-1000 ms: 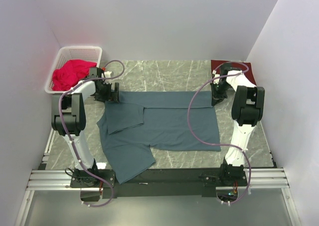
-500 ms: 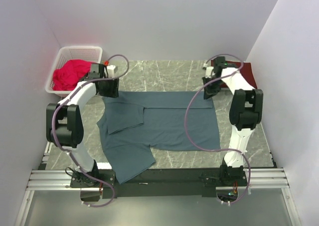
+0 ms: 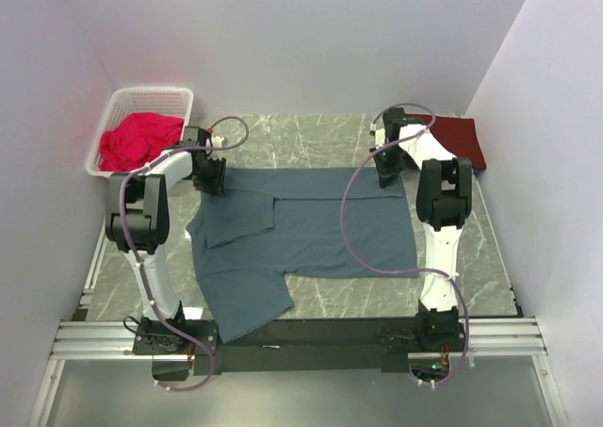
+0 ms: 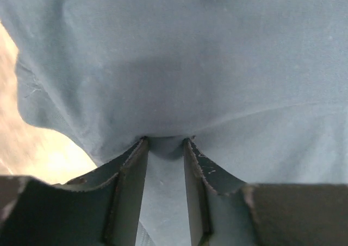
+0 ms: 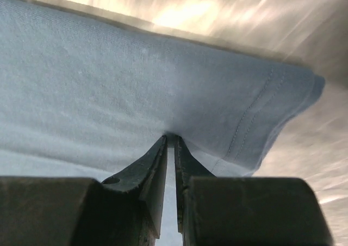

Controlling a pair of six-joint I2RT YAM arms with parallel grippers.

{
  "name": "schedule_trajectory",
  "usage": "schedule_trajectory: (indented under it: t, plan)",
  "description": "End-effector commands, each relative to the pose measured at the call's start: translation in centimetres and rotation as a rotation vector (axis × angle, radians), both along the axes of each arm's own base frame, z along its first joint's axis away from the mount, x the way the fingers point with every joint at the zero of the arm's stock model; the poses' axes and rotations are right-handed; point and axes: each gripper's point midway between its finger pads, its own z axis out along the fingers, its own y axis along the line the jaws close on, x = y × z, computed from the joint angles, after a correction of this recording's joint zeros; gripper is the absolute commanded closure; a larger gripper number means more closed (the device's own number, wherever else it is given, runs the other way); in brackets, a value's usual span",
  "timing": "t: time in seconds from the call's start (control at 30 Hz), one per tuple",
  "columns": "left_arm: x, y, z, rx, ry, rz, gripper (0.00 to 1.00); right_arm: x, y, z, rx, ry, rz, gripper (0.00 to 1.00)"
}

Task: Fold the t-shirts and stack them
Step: Fold the tshirt

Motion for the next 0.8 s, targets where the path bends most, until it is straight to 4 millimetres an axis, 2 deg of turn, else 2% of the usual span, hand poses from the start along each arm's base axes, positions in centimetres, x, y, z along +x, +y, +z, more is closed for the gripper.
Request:
schedule_trajectory:
  t: [0.0,0.03,0.07,0.1,0.13,0.17,0.2,0.23,0.27,0.3,0.33,0.37,0.4,0.43,0.47,0.5,0.53,0.57,0.6,0.63,0.67,0.7,0.73,0.77]
  plan:
    - [3.6,0.6,-0.7,0.037,-0.039,0.029,0.62,3.9,-2.2,-0.5,-0.106,-0.085,-0.014,0.83]
    - [4.2,0.8,-0.9,0.040,-0.042,0.033,0.63,4.6,-2.4,-0.5,-0.110,-0.094,-0.019,0.82]
    - [4.7,0.9,-2.0,0.042,-0.022,0.038,0.63,6.1,-2.2,0.5,-0.110,-0.139,-0.024,0.82]
    - [5.2,0.8,-2.2,0.030,-0.020,0.042,0.64,6.7,-2.7,-0.3,-0.128,-0.134,-0.032,0.82]
    - [6.7,0.8,-1.3,0.012,-0.044,0.046,0.64,7.3,-2.6,-0.2,-0.132,-0.148,-0.034,0.82]
    - [7.1,0.8,-1.9,0.004,-0.031,0.048,0.63,8.7,-2.6,0.9,-0.130,-0.195,-0.037,0.82]
    - [8.4,0.5,-0.5,-0.021,-0.066,0.038,0.59,9.2,-2.5,0.9,-0.127,-0.205,-0.033,0.80]
    - [8.6,0.2,0.0,-0.038,-0.068,0.024,0.55,9.6,-2.3,1.4,-0.120,-0.218,-0.031,0.79]
    - [9.0,-0.1,1.7,-0.053,-0.105,0.006,0.50,10.1,-2.2,2.4,-0.109,-0.243,-0.027,0.77]
    - [8.9,-0.6,2.8,-0.071,-0.126,-0.023,0.40,10.2,-1.8,4.2,-0.092,-0.270,-0.017,0.70]
    - [8.8,-1.6,4.5,-0.121,-0.162,-0.068,0.34,9.9,-0.7,5.4,-0.037,-0.281,0.004,0.67]
    - [8.6,-2.1,8.2,-0.136,-0.241,-0.118,0.27,8.9,-0.2,5.7,-0.007,-0.263,0.024,0.63]
    - [7.6,-2.6,9.2,-0.156,-0.254,-0.155,0.13,8.1,0.5,9.4,0.036,-0.318,0.047,0.56]
    - [6.6,-3.5,10.8,-0.201,-0.278,-0.214,0.05,7.4,1.0,10.7,0.060,-0.339,0.069,0.52]
    - [5.4,-3.8,13.7,-0.194,-0.335,-0.272,0.01,5.2,1.7,12.8,0.088,-0.355,0.112,0.49]
    - [3.7,-4.0,13.7,-0.209,-0.315,-0.298,0.01,4.1,1.9,13.6,0.096,-0.364,0.139,0.42]
    - [2.3,-4.5,14.4,-0.237,-0.321,-0.342,0.01,2.9,2.0,14.2,0.099,-0.365,0.159,0.39]
    - [0.8,-4.5,16.5,-0.221,-0.369,-0.378,0.01,0.6,2.2,14.9,0.105,-0.356,0.204,0.38]
    - [-1.2,-4.5,15.2,-0.228,-0.336,-0.396,0.01,-0.7,2.2,15.0,0.108,-0.342,0.228,0.36]
    - [-2.5,-4.6,15.3,-0.231,-0.337,-0.425,0.01,-2.1,2.1,14.8,0.111,-0.318,0.246,0.35]
    - [-4.3,-4.9,17.1,-0.232,-0.394,-0.489,0.01,-4.3,1.9,13.0,0.105,-0.262,0.280,0.35]
    - [-6.2,-4.8,15.7,-0.241,-0.366,-0.499,0.01,-5.6,1.7,13.9,0.097,-0.284,0.301,0.35]
    - [-7.2,-4.7,15.8,-0.240,-0.382,-0.510,0.01,-6.3,1.3,13.6,0.083,-0.290,0.312,0.35]
    - [-8.3,-4.5,17.3,-0.215,-0.447,-0.524,0.01,-8.6,0.8,12.6,0.068,-0.265,0.341,0.34]
